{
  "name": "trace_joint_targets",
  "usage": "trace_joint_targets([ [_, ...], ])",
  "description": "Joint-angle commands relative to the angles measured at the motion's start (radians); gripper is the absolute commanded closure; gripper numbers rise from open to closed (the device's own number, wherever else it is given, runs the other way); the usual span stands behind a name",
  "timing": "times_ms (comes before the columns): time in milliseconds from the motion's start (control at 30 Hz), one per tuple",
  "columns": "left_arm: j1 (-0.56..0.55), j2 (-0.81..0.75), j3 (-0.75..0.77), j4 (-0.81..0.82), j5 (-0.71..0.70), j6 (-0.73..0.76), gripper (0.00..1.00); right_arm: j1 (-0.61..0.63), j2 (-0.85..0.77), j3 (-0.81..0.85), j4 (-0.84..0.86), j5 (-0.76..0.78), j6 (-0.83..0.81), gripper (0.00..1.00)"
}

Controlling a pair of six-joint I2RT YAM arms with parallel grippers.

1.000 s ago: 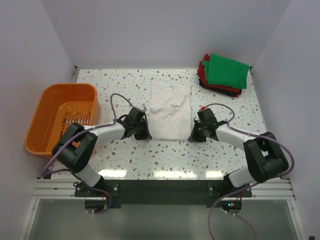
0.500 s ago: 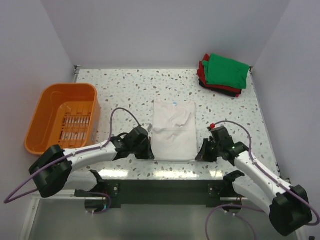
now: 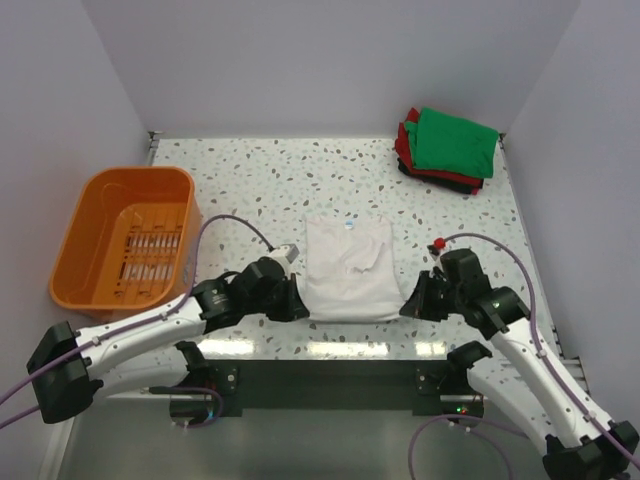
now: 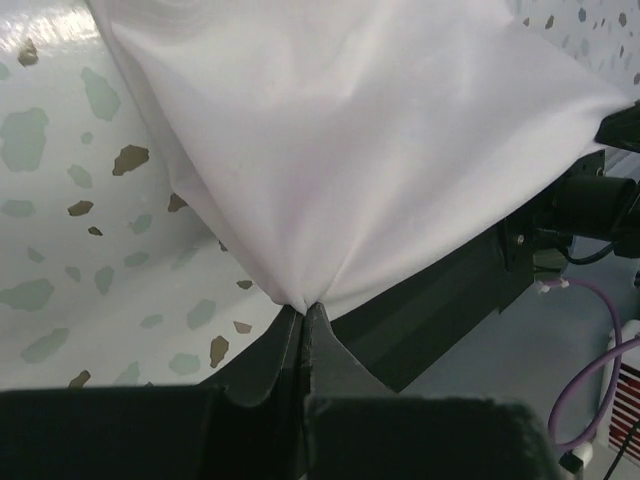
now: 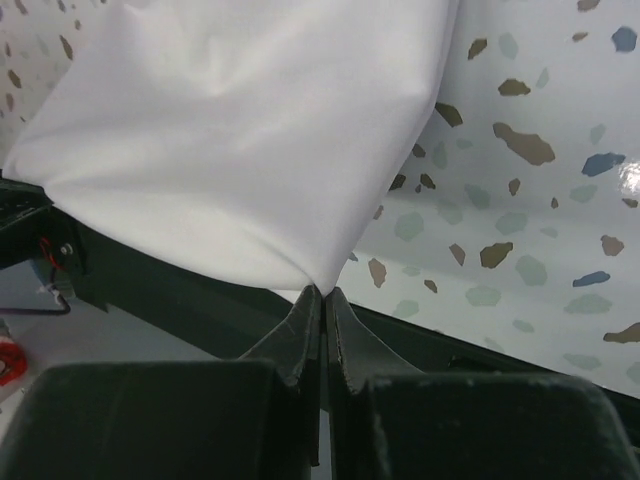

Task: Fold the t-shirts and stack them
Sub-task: Fold the tshirt

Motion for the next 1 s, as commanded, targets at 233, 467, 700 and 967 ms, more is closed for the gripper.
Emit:
trace_joint_targets([
  [233, 0.018, 0.063, 0.286, -0.136, -0.301, 0.057, 1.00, 0.001, 0.151, 0.257, 0.021, 0.145, -0.043, 1.00],
  [467, 0.188, 0.162, 0.350, -0.067, -0.203, 0.114, 1.00, 0.000, 0.280, 0.383, 0.084, 0.243, -0.056, 1.00],
  [700, 0.265, 0.301, 0.493, -0.049, -0.201, 0.217, 1.00, -0.017, 0.423, 0.509, 0.150, 0.255, -0.075, 1.00],
  [967, 0.342, 0.430, 0.600, -0.027, -0.148, 0.263, 1.00, -0.071, 0.535, 0.601, 0.196, 0.252, -0.090, 1.00],
])
